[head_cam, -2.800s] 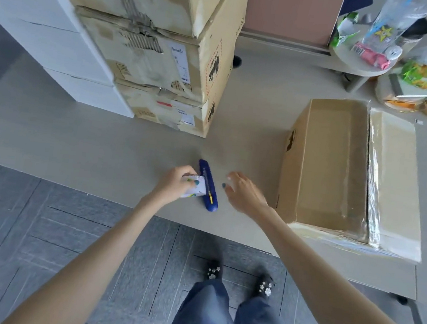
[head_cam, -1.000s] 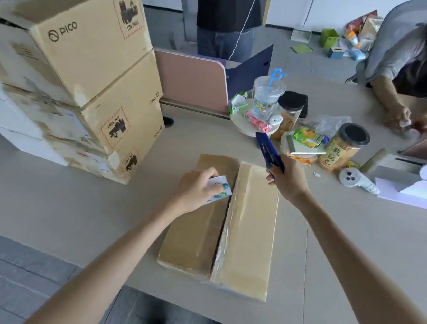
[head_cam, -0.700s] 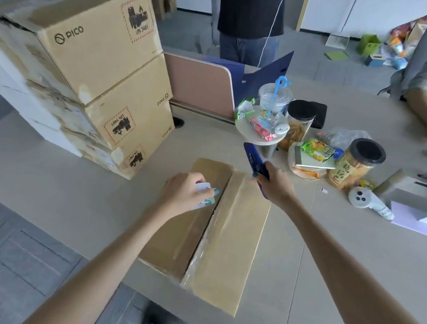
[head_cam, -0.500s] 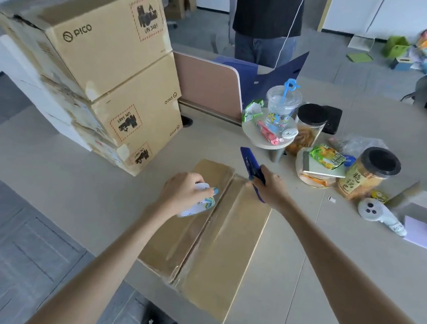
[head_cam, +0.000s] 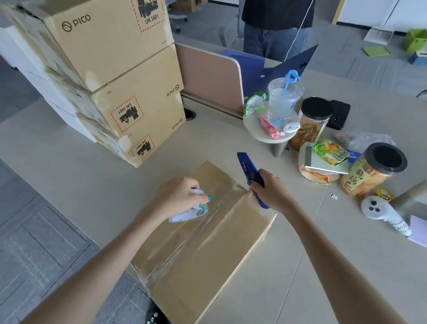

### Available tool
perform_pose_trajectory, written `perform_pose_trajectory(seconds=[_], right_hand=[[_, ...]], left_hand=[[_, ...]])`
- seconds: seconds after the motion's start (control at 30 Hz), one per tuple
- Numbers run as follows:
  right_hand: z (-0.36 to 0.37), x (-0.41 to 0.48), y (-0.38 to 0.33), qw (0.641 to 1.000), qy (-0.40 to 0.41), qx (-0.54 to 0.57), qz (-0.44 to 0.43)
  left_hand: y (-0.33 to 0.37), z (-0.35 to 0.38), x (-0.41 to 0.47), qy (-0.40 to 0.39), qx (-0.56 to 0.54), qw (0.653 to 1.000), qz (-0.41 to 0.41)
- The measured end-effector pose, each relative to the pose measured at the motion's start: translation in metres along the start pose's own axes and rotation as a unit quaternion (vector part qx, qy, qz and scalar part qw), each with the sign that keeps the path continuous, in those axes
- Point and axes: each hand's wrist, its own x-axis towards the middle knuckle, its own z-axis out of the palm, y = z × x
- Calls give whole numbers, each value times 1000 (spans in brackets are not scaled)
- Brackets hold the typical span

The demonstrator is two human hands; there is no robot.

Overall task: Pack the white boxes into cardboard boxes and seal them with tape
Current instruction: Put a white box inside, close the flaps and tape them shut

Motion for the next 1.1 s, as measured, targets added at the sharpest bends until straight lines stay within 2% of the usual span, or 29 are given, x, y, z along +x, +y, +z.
perform_pose_trajectory(seconds=[0.13,0.23,0.37,0.5,0.7,0.9,1.1], right_hand=[[-1,4,-1,999,34,-37,-8],[-1,13,-1,998,36,-42,-17],[-3,27,-3,998,24,-53,-26],[1,41,0,999,4,-47,-14],[11,55,6,999,-21,-26,16],[26,64,7,991,-114,35,63],[19,70,8,966,-194,90,145]], left_hand=[[9,7,-3,-21,-21,999,-14],[17,16,-3,-2,19,999,-26],[27,26,6,17,45,997,-55],[30,33,15,16,22,996,-82],[43,34,17,35,63,994,-76],[41,36,21,34,70,993,-86],[42,40,21,52,72,991,-96]])
